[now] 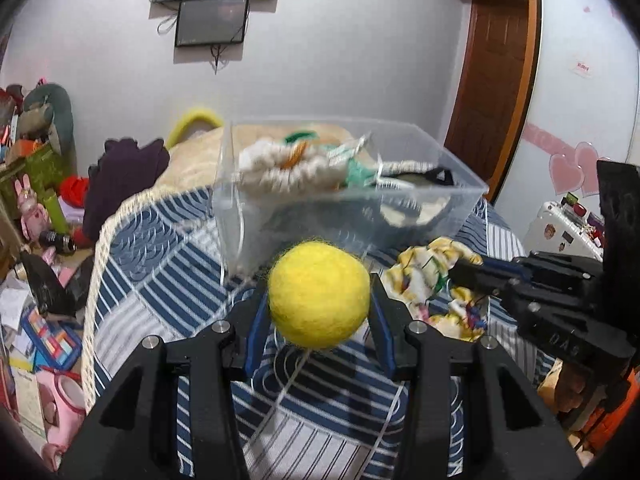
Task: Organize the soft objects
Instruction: 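Drop the ball into the box with the left tool while the right drops the floral cloth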
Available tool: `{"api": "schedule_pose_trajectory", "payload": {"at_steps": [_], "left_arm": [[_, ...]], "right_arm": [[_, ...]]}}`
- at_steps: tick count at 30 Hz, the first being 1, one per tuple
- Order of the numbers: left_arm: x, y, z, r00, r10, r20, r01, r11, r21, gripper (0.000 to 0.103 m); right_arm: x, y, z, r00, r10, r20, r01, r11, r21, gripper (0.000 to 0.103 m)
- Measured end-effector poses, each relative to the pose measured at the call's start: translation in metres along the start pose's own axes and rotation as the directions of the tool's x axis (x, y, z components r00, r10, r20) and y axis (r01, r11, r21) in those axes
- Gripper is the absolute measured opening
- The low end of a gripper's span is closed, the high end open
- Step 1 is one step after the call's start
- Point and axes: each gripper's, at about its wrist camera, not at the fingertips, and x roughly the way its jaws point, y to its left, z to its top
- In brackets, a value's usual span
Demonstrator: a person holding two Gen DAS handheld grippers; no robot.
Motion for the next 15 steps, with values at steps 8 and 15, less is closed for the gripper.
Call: {"api": "schedule_pose_trajectory", "payload": {"at_steps": [8,15], "left_arm": [[-0.02,-0.006,0.039,0.99,0.023,0.141,-0.026,1.0,0.017,0.045],[-0.009,0.006,0.069,0.982,0.021,0.185,-0.016,0.999,-0.029,0.045]], "right_arm": [[-0.035,-0.019,0.036,0.981,-0.076,0.179,0.075,0.997,0.009,0.009],[-0.034,-0.026,0.061,0.956,-0.132,0.261,0.126,0.991,0.041,0.009]]}}
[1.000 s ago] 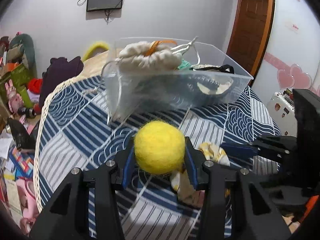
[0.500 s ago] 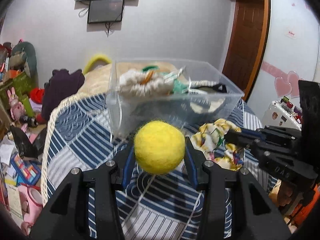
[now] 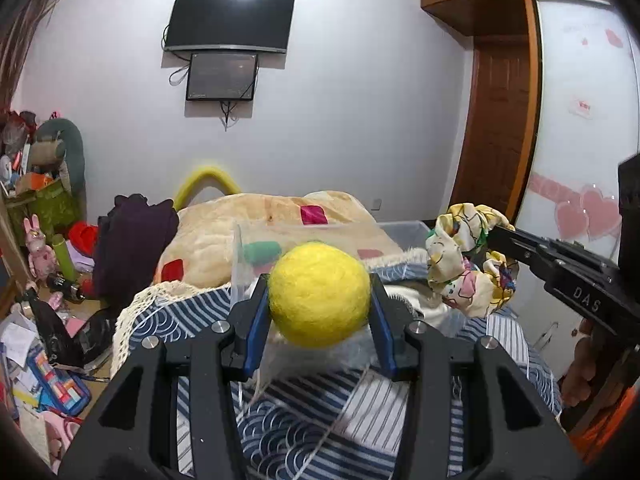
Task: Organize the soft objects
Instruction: 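Drop the ball into the box with the left tool while the right drops the floral cloth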
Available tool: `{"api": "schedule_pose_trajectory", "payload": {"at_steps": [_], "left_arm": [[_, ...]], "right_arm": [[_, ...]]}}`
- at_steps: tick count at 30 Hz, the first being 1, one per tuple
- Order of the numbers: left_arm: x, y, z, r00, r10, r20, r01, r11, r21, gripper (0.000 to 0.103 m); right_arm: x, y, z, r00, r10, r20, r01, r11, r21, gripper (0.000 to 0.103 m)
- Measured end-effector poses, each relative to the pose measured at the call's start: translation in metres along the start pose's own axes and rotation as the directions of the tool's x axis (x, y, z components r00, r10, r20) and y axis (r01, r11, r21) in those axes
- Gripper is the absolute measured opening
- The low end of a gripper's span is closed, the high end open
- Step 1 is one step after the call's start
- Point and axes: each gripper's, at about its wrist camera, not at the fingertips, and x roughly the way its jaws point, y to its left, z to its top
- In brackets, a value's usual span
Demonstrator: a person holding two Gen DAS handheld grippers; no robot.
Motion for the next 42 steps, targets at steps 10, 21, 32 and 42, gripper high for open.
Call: {"api": "schedule_pose_trajectory", "payload": {"at_steps": [10,21,32,42], "left_arm": [[0.068,-0.003,0.005,0.988,-0.092,-0.126,0.087,0.995,-0.05,0.045],[0.08,-0.018,-0.013,0.989,0.006,-0.151,0.002,0.999,0.054,0.061],[0.036,-0.016,0.0,0.996,-0.029,-0.08,0.032,0.998,0.045,0.063],[-0.029,-0.023,0.008,0.997,-0.014,0.07,0.01,0.999,0.045,0.08]], "right_arm": [[0.044,-0.007,-0.013,0.994,-0.064,-0.085,0.064,0.998,-0.005,0.009],[0.056,-0.011,-0.027,0.98,-0.066,-0.188,0.057,0.997,-0.051,0.028],[0.0,-0.013,-0.002,0.999,0.0,-0.054,-0.002,1.0,-0.03,0.05],[-0.048,-0.002,0.011,0.997,0.038,0.061,-0.036,0.999,-0.034,0.072]]}}
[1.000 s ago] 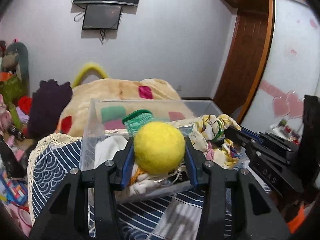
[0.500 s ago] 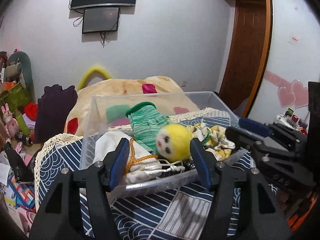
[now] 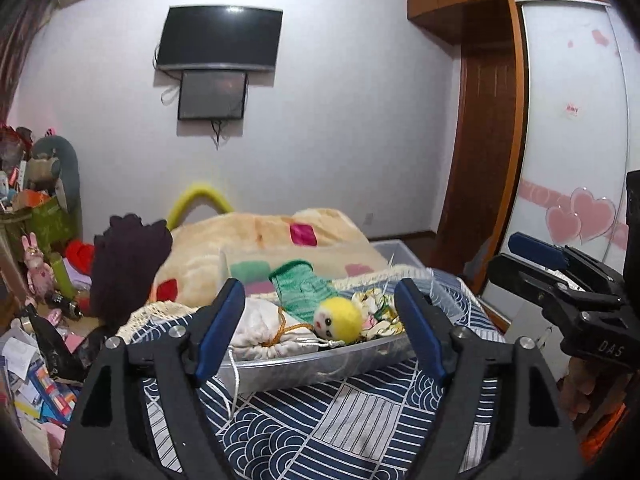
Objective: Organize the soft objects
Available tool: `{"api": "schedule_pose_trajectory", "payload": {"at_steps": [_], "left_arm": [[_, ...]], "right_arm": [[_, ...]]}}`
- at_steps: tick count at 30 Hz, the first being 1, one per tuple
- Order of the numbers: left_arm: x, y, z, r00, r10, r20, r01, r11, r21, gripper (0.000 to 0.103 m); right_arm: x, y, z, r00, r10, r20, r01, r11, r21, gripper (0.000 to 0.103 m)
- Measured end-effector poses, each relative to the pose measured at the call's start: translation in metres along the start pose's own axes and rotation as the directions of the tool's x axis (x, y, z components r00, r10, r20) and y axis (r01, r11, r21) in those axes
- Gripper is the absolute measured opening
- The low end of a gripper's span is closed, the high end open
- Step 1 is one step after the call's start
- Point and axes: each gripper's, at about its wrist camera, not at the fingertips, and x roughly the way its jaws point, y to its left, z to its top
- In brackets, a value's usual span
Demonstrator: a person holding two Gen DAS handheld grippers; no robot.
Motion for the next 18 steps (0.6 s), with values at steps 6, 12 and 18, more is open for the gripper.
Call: {"api": "schedule_pose_trajectory", "payload": {"at_steps": [6,12,18], "left_arm": [[-0.027,-0.003,-0.001,0.999,0.02,0.05,-0.02,1.0,-0.003,0.093],[-0.044,-0.006,-0.005,0.996,0.029,0.09,-0.029,1.0,0.008,0.098],[-0.045,-0.004,-0.009,0.995,0.034,0.096,-0.034,0.999,0.001,0.1]], "right_arm": [[-0.01,0.009,0.001,0.999,-0.028,0.046,0.028,1.0,-0.001,0.085],[-0.01,0.011,-0.003,0.998,-0.033,0.052,0.033,0.999,0.006,0.086],[-0.013,0.018,-0.01,0.998,-0.033,0.052,0.033,0.999,-0.012,0.086]]}}
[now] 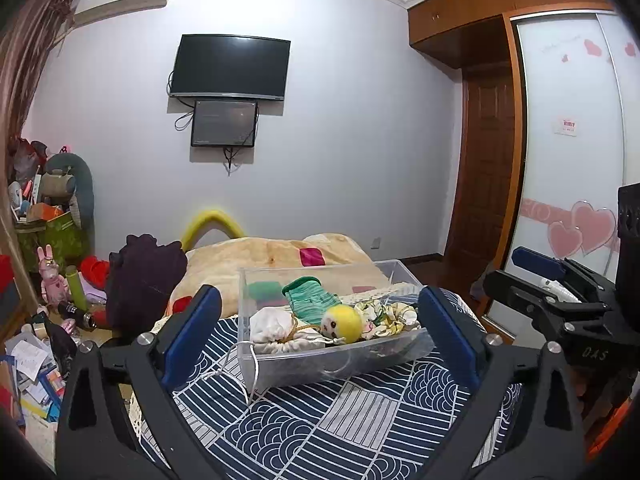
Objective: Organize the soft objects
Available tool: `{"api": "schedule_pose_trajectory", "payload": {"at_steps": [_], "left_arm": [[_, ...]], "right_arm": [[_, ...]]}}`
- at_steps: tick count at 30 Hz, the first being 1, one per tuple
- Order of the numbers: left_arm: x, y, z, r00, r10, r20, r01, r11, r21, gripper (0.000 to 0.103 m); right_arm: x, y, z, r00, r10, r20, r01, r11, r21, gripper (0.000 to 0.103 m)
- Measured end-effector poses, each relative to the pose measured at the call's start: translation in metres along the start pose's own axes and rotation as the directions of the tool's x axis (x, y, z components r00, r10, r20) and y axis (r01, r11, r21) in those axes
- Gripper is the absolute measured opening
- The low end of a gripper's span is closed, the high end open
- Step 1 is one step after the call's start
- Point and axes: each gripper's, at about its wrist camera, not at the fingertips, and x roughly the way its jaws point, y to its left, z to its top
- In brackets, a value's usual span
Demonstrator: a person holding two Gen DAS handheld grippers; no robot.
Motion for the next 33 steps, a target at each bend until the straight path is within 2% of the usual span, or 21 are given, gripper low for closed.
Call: {"api": "schedule_pose_trajectory", "payload": {"at_steps": [33], "left_arm": [[0.0011,-0.0021,-0.0045,1.0,-0.013,-0.01,0.013,1.0,0.007,0.1]], "right_arm": [[-0.0092,0.0052,-0.0016,1.0,0.013,0.0,-0.013,1.0,0.006,0.086]]}}
